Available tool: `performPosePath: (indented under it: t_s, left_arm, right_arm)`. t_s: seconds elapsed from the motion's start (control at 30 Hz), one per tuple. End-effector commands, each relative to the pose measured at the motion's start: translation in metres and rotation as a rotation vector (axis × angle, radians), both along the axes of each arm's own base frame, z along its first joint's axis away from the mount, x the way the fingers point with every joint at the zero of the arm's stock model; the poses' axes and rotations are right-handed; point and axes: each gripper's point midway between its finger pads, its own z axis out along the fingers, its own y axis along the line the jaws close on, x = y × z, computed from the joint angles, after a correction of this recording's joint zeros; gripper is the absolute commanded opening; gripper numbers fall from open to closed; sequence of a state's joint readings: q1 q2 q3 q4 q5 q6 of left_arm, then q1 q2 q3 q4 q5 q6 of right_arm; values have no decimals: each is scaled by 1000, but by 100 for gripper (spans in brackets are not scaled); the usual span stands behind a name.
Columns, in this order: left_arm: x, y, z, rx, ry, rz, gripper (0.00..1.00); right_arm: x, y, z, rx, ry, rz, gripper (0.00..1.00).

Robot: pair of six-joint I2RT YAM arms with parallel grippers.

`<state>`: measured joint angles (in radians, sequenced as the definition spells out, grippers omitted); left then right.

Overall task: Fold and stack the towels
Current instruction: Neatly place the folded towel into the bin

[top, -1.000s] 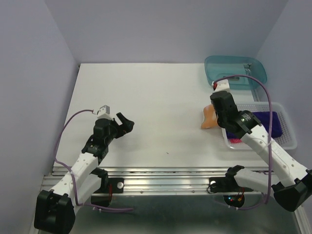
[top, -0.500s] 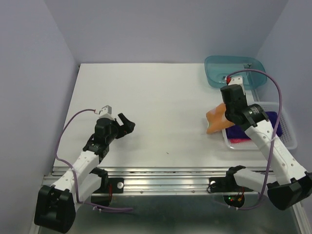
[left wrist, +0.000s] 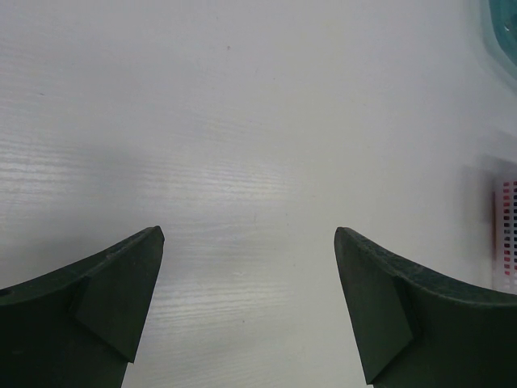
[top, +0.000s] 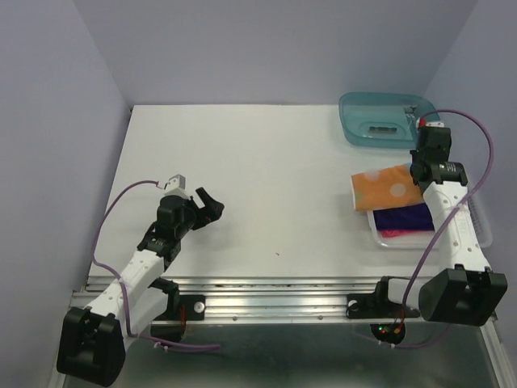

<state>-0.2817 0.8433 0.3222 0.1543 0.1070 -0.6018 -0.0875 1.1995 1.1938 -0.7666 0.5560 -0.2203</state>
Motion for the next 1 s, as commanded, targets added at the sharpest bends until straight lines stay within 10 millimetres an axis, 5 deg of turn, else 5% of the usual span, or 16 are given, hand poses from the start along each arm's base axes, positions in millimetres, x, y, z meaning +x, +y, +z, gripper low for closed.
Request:
performPosePath:
  t_s: [0.0, 0.2, 0.7, 0.97]
  left_arm:
    - [8, -3, 14, 9, -61, -17, 99]
    - [8, -4, 18, 8, -80, -28, 99]
    - [10, -6, 21, 11, -97, -41, 99]
    - [9, -5, 21, 7, -100, -39, 99]
  right_arm:
    - [19, -12, -7, 48, -16, 49, 1]
    - [11, -33, -34, 32, 86, -3, 1]
    - [8, -83, -39, -22, 123, -134, 1]
    - [17, -94, -42, -52, 121, -128, 2]
